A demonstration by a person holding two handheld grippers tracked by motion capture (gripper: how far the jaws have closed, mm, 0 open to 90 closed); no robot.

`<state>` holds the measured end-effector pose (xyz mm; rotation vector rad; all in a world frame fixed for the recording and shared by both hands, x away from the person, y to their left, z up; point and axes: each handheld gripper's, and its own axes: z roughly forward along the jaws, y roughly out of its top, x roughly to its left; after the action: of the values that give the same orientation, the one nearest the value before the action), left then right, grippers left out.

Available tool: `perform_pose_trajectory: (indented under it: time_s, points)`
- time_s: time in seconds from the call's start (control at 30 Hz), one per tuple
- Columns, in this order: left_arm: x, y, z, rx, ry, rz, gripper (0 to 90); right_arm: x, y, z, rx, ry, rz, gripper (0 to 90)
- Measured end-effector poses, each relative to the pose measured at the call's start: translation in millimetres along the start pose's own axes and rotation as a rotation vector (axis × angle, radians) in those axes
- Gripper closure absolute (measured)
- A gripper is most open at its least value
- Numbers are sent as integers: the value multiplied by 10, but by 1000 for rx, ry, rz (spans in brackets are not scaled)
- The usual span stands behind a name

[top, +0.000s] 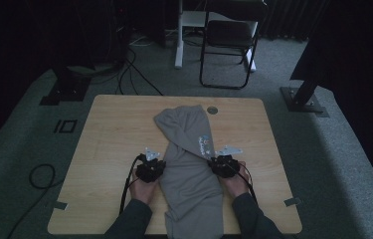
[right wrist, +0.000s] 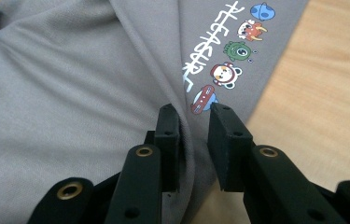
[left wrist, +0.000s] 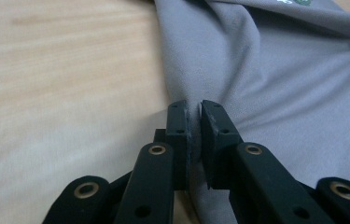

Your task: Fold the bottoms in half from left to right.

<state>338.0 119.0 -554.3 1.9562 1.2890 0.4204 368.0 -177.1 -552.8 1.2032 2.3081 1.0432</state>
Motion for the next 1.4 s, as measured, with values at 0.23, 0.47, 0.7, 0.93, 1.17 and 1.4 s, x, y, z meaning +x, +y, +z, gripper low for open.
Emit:
perform_pose_trajectory:
  time_s: [0.23,0.47,0.7,0.93,1.17,1.4]
  points:
    - [-44,-124,-122,-10,-7,60,747,228,-33,-117,61,-10,-69,759]
    - [39,44,27,-47,0,8,652,495,411,175,30,-12,-211,588]
    - [-21,63,86,-37,25,52,814,684,717,516,73,-53,-331,727]
    - [-13,47,70,-40,35,34,850,46,715,315,3,-22,-21,886]
    - [-24,45,70,-41,37,40,850,-368,474,293,23,-41,64,881]
    - [53,96,70,-60,-14,-1,685,-360,419,341,48,-62,56,738]
